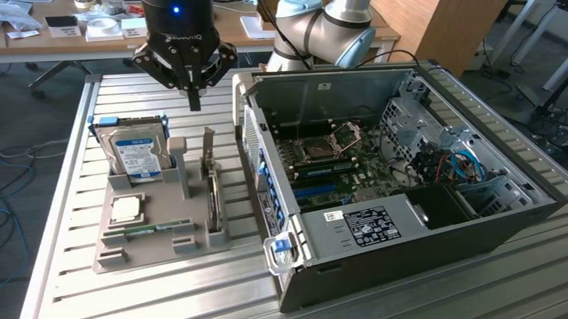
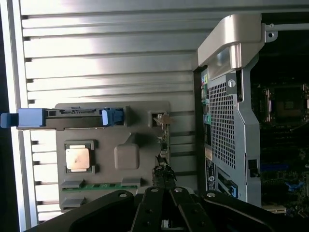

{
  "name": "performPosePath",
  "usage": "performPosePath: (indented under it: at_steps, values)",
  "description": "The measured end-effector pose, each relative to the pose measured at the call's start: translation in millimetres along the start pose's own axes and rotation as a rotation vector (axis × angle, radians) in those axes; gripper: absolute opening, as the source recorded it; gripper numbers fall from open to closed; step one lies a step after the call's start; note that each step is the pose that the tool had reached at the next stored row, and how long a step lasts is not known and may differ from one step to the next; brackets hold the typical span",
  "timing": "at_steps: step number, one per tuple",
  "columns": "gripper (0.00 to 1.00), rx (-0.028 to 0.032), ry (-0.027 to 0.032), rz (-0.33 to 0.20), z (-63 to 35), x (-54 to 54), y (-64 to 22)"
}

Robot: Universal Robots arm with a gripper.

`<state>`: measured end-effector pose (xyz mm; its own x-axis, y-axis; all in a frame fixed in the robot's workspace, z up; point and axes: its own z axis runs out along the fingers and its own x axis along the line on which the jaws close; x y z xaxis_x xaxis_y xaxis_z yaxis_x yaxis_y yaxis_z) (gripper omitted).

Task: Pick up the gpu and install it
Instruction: 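Reach for the gpu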

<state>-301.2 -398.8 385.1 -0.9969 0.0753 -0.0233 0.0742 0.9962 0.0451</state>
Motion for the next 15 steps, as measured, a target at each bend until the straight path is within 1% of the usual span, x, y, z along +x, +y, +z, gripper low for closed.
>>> performPosePath:
  at_steps: [12,15]
  values:
    - [0.11,0.0000,0.0000,0.000,0.0,1.2,-0.1]
    - [0.11,0.0000,0.0001,0.000,0.0,-0.2,0.0]
